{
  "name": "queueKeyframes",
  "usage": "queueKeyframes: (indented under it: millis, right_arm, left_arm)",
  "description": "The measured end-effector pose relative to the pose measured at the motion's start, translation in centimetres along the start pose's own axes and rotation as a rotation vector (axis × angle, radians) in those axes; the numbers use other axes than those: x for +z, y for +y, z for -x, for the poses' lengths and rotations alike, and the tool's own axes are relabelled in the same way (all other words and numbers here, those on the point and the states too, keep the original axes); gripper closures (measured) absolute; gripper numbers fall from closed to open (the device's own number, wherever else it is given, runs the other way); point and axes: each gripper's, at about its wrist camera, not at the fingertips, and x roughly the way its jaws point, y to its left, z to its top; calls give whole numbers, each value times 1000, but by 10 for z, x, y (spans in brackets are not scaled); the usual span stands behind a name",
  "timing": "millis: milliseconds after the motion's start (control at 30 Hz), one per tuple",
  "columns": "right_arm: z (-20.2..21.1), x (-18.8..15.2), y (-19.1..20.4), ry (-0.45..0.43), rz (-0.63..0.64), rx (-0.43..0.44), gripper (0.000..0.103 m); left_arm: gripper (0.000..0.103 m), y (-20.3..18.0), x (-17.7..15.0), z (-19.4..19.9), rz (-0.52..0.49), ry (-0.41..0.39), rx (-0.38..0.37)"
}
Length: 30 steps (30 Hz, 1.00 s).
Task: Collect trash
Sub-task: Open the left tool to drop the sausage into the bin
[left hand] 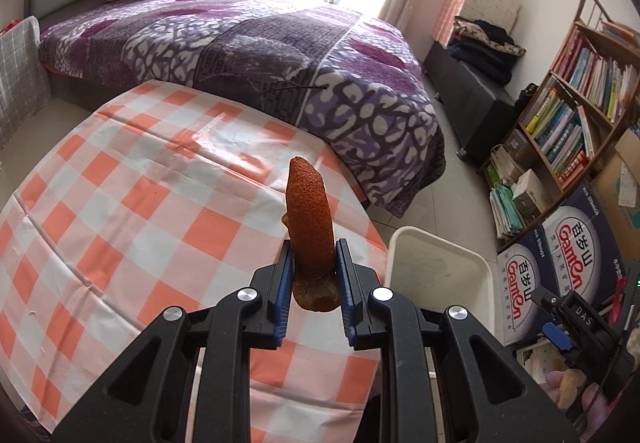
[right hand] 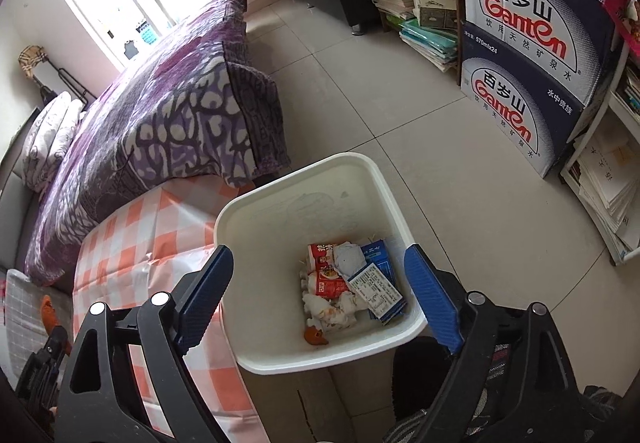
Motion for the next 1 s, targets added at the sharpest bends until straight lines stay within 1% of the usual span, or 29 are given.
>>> queueKeyframes:
  millis: [233,333,467,600,633,667,700,733,833,1000]
  right_arm:
    - [10,8,-25,-48,-90,-13,18]
    - [14,11,-36,-69,-127,-15,18]
    - [19,13,-45,-91,-148,-20,18]
    - [23,14,-52,-113,-167,-27,18]
    - [23,15,-53,-113,-170,-28,18]
    - [23,15,-54,-111,-173,-29,18]
    - [23,15,-54,-110,-174,-30,18]
    - [22,15,-55,-109,-175,-30,18]
    - [22,15,-55,-108,-174,-30,18]
    - [19,13,-51,-97,-150,-18,15]
  left_arm:
    - [82,-50,-15,-11,-105,40,-84]
    - [82,-67,-21,-16,-135,63,-124]
    - [82,-82,-26,-23,-143,98,-172]
    - [81,-90,-30,-33,-133,162,-255]
    - [72,-92,-31,-36,-128,176,-284]
    - [61,-93,-32,-39,-122,192,-318]
    - [36,-93,-33,-40,-109,204,-341]
    - [27,-92,-33,-40,-85,203,-356]
    - [27,-88,-30,-41,-37,210,-396]
    - [26,-77,-26,-39,-18,197,-361]
